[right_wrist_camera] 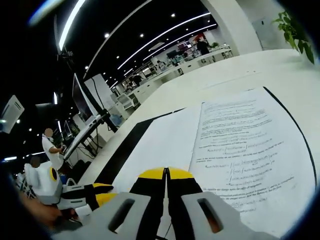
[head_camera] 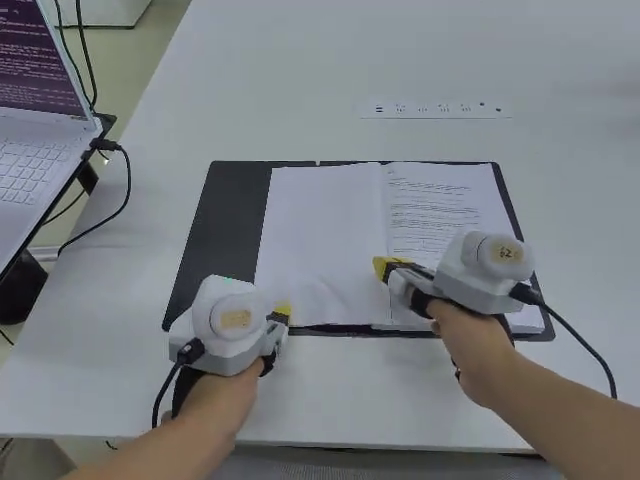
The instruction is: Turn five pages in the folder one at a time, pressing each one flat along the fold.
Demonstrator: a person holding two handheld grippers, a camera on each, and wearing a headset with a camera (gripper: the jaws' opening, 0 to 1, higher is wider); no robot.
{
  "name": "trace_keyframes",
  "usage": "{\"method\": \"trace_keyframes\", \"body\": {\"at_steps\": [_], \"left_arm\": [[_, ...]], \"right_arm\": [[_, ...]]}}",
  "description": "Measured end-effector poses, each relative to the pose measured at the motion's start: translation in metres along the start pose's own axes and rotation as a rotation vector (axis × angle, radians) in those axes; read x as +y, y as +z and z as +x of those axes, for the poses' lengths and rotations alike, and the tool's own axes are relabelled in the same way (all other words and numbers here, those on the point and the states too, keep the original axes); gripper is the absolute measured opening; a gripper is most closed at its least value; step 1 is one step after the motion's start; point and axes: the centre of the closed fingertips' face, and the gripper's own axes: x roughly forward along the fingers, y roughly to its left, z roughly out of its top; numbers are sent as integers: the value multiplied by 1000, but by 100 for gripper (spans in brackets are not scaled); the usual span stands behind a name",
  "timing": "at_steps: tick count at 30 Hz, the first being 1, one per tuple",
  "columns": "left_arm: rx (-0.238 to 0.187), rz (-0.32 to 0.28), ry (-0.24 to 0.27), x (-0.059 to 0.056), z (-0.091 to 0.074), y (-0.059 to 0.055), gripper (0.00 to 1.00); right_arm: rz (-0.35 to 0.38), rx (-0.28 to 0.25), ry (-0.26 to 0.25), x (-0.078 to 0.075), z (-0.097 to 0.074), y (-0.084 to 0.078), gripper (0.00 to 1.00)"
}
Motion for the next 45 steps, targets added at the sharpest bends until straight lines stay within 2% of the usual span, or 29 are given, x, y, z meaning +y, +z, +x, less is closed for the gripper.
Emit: {"method": "trace_keyframes", "body": {"at_steps": [2, 6, 8, 11, 14, 16, 18, 19, 20, 22, 24, 29, 36, 45], "left_arm": [[-19, 28, 7, 0, 0, 0, 20], [-44, 17, 9, 1, 0, 0, 20], [-51, 30, 6, 1, 0, 0, 20], [-56, 24, 11, 1, 1, 1, 20], [-61, 20, 14, 1, 1, 2, 20], [-62, 22, 16, 2, 2, 2, 20], [-65, 22, 18, 2, 2, 1, 20], [-66, 21, 18, 2, 3, 1, 20], [-67, 25, 17, 2, 3, 1, 20], [-67, 25, 17, 3, 5, 0, 20], [-68, 24, 17, 3, 5, 0, 20], [-70, 23, 17, 3, 7, 0, 20], [-75, 26, 17, 3, 7, -1, 20], [-78, 26, 18, 2, 6, 0, 20]], "right_arm": [[-22, -10, -15, -7, 6, 6, 0], [-50, -23, -27, -13, 19, 14, 0], [-79, -20, -30, -15, 26, 16, 0], [-116, -19, -42, -18, 34, 17, 0], [-104, -13, -49, -21, 41, 18, 0], [-142, -11, -70, -25, 44, 18, 0], [-130, -8, -61, -27, 49, 17, 0], [-152, -8, -65, -29, 50, 18, 0], [-166, -25, -64, -29, 52, 22, 0], [-157, -25, -67, -31, 57, 26, 0], [-189, -31, -79, -32, 60, 30, 0], [-173, -47, -114, -39, 63, 38, 0], [-168, -56, -114, -42, 68, 45, 0], [-184, -72, -113, -47, 83, 56, 0]]}}
